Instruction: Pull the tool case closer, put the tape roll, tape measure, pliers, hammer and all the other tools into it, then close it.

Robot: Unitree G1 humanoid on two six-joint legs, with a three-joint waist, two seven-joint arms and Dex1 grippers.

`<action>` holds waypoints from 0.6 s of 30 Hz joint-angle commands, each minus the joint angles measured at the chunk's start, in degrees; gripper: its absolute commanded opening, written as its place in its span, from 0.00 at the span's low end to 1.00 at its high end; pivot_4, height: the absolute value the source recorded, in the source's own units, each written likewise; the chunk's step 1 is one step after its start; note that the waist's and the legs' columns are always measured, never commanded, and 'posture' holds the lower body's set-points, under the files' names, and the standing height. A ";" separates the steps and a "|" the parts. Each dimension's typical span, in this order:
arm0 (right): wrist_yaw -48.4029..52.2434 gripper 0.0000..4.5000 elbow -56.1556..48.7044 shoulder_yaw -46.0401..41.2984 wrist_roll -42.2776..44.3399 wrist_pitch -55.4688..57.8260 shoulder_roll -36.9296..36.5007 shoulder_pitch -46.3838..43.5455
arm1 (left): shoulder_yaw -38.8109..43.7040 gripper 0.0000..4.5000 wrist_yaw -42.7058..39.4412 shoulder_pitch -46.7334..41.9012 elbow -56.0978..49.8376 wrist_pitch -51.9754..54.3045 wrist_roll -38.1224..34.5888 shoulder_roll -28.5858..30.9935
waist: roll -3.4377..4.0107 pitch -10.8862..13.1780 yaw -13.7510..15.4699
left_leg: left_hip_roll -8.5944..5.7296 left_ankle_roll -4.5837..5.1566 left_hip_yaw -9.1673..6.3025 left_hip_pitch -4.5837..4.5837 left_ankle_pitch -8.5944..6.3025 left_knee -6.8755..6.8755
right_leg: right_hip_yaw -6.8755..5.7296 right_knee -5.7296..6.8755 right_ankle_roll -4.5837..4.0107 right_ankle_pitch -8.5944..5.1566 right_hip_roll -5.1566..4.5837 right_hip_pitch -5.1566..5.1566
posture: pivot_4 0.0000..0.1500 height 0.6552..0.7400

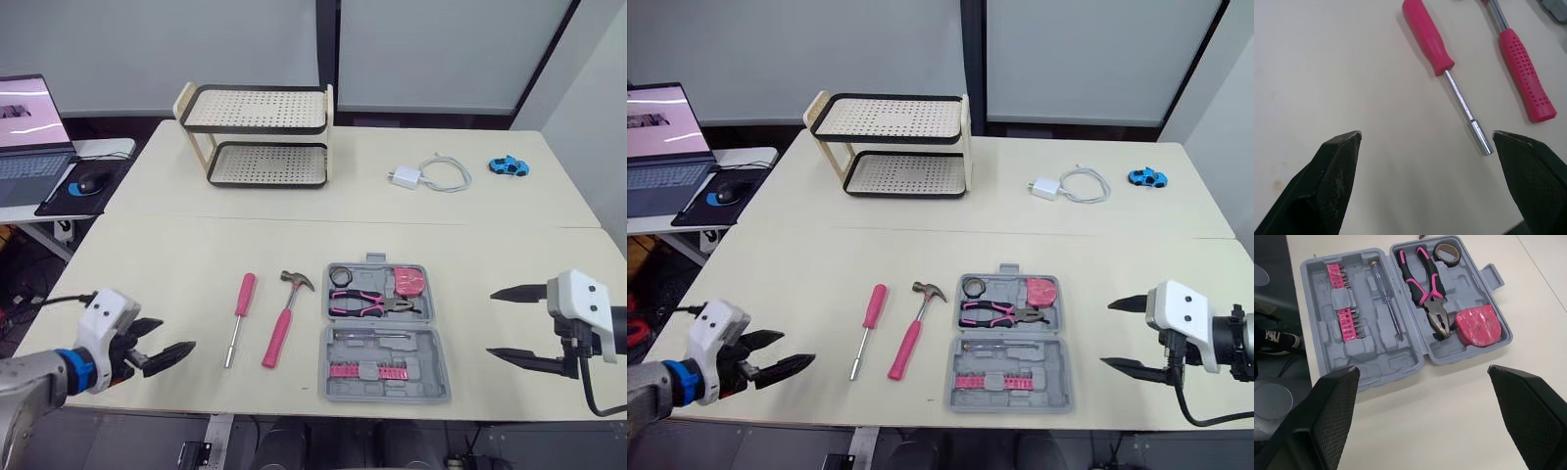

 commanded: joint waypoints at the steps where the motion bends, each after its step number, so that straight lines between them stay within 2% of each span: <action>1: 0.29 1.00 -0.36 -3.28 -0.69 -1.14 0.34 1.16 | 3.54 0.99 1.46 1.78 -0.60 -3.56 -0.30 -2.21 | 0.00 0.00 0.01 | 0.00 0.00 0.00 -0.01 0.00 0.00 | 0.00 0.00 0.00 0.00 0.00 0.00 | 1.00 1.00; 7: 0.03 1.00 -0.02 -4.84 -0.06 -0.95 1.28 0.89 | 3.99 0.99 3.88 3.80 -3.70 -4.96 -2.01 -6.50 | 0.01 -0.01 0.02 | 0.00 0.00 0.01 0.01 0.00 0.00 | 0.00 0.00 0.00 0.00 0.01 0.02 | 1.00 1.00; 18: 0.46 1.00 0.34 -4.88 2.46 0.30 1.26 -1.61 | 4.04 0.99 1.85 5.71 -5.05 -7.04 -4.05 -6.21 | 0.03 -0.03 -0.02 | 0.02 0.00 0.01 0.02 0.00 0.00 | 0.00 0.01 0.00 0.00 0.03 0.02 | 1.00 1.00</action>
